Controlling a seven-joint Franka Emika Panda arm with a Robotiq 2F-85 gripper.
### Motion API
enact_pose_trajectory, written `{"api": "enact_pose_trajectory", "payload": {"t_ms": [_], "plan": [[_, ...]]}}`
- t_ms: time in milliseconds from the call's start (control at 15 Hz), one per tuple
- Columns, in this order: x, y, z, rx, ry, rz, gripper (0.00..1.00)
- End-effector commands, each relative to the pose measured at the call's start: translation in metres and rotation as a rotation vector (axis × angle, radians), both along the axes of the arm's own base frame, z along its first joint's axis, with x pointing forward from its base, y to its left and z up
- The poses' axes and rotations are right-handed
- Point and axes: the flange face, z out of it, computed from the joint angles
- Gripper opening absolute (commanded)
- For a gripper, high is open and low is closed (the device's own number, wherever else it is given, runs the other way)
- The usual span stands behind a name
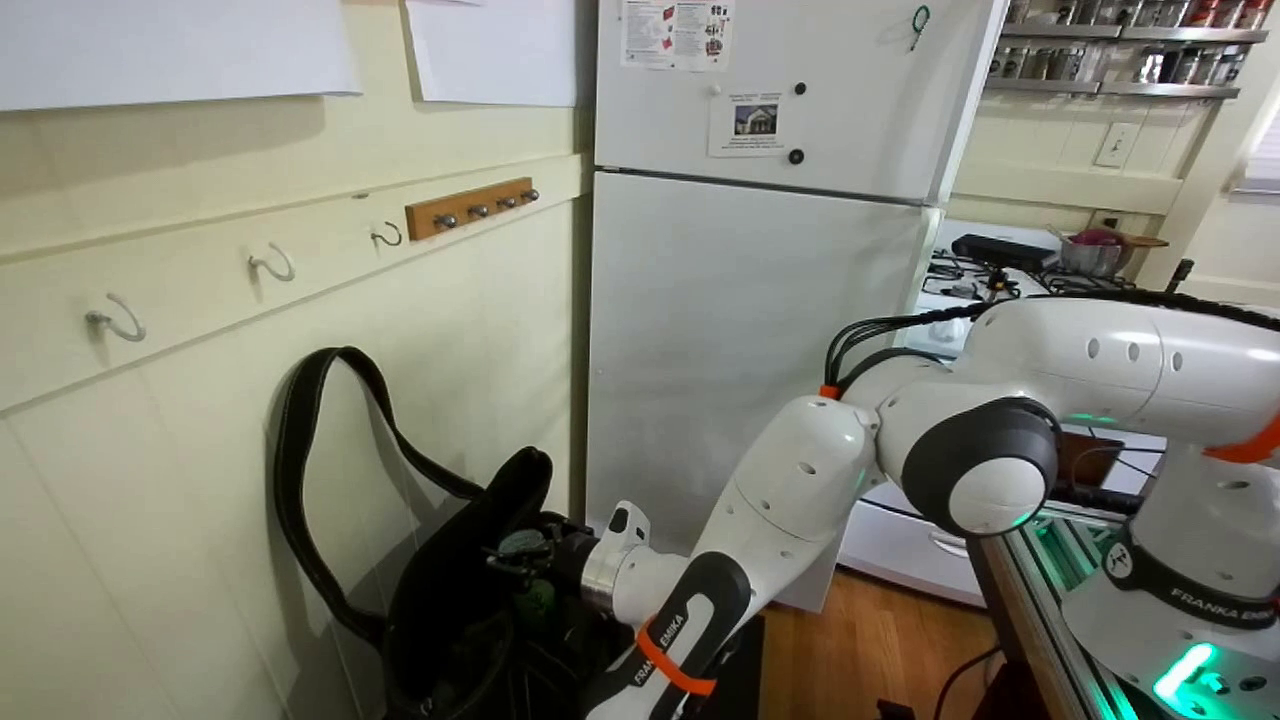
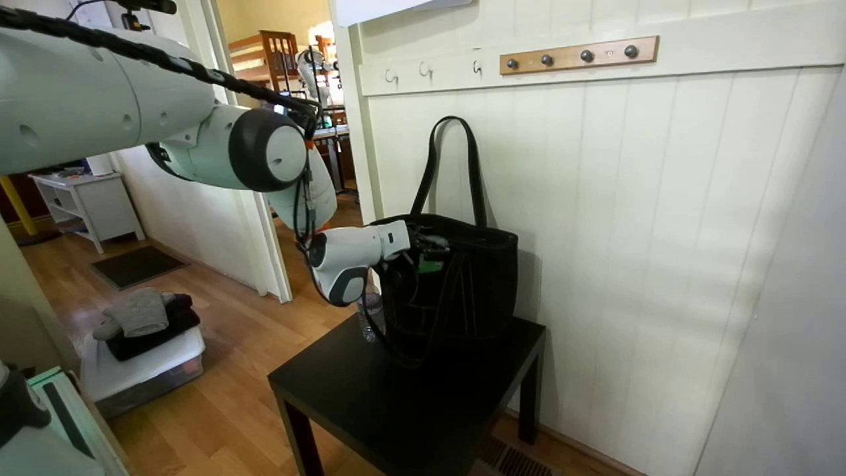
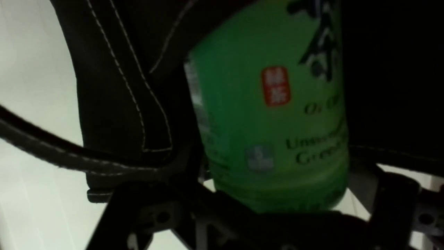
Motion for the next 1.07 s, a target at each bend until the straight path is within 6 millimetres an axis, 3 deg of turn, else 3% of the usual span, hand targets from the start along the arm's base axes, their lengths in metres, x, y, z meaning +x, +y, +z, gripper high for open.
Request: {"api": "enact_pose_trajectory", "payload": {"t_ms": [0, 200, 533, 800, 1000], "plan": [[0.003, 0.007, -0.013, 0.028, 0.085, 0.023, 1.00], [0.007, 0.010, -0.015, 0.050, 0.108, 0.024, 1.00], [0.003, 0.010, 0.001, 0.050, 0.115, 0.089, 1.00], [-0.012, 0.011, 0.019, 0.040, 0.155, 0.234, 1.00], [-0.027, 0.000, 0.031, 0.023, 0.195, 0.266, 1.00]]}}
